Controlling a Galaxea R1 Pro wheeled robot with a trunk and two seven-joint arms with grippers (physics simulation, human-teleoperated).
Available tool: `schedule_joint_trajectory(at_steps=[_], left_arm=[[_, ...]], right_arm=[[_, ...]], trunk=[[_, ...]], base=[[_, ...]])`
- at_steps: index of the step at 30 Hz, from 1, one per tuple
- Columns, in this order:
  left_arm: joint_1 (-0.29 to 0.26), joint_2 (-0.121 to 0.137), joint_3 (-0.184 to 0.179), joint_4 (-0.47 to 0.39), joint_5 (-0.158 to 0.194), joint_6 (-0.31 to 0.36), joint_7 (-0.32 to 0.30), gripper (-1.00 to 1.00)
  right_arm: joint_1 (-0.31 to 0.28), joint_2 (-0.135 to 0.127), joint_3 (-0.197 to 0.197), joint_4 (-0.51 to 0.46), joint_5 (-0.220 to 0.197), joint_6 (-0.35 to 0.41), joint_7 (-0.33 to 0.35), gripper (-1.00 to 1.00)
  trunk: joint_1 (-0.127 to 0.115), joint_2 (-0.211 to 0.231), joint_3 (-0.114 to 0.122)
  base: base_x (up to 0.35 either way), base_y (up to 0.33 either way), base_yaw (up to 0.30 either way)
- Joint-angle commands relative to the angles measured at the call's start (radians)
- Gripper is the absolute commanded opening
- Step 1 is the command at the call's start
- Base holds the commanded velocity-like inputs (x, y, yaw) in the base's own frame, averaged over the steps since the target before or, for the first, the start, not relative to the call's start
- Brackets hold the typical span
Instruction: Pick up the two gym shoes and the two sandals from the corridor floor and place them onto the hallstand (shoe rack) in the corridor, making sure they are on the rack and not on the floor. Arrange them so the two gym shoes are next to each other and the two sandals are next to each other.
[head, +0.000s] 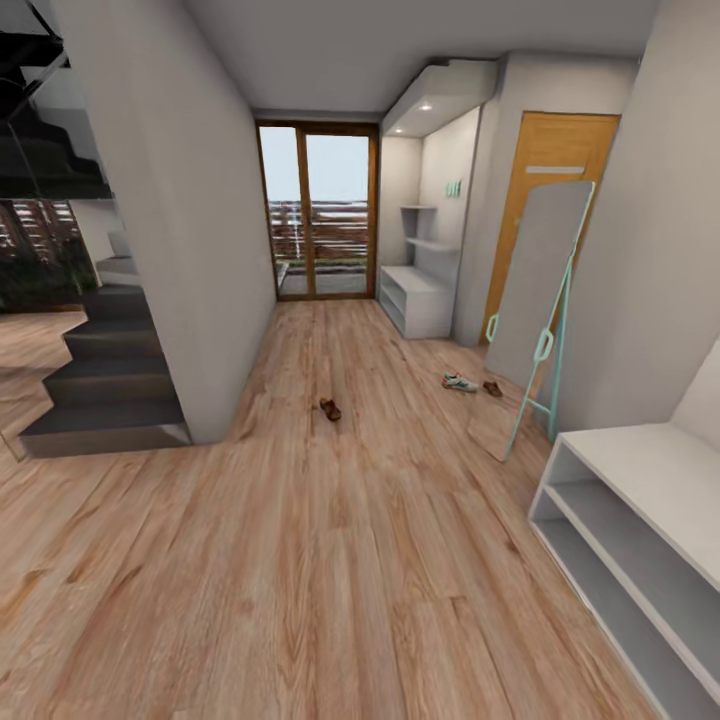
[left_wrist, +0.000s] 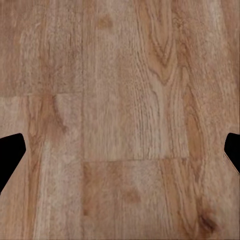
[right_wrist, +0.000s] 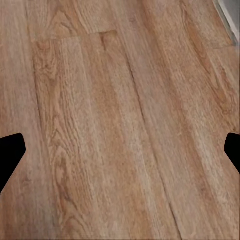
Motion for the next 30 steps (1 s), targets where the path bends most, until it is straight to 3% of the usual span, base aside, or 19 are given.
schedule_joint_trajectory(at_steps=[1,30], left_arm=[[-0.001,0.0,0.0,0.001,0.004,-0.003,0.0,1.0],[-0.001,0.0,0.0,0.001,0.004,-0.003,0.001,1.0]], right_arm=[[-0.001,0.0,-0.001,0.001,0.0,-0.003,0.0,1.0],[-0.001,0.0,-0.005,-0.001,-0.001,-0.004,0.002,1.0]], trunk=[[0.001,0.0,-0.002],[0.001,0.0,-0.006]], base=[[0.338,0.0,-0.024],[0.338,0.0,-0.002]])
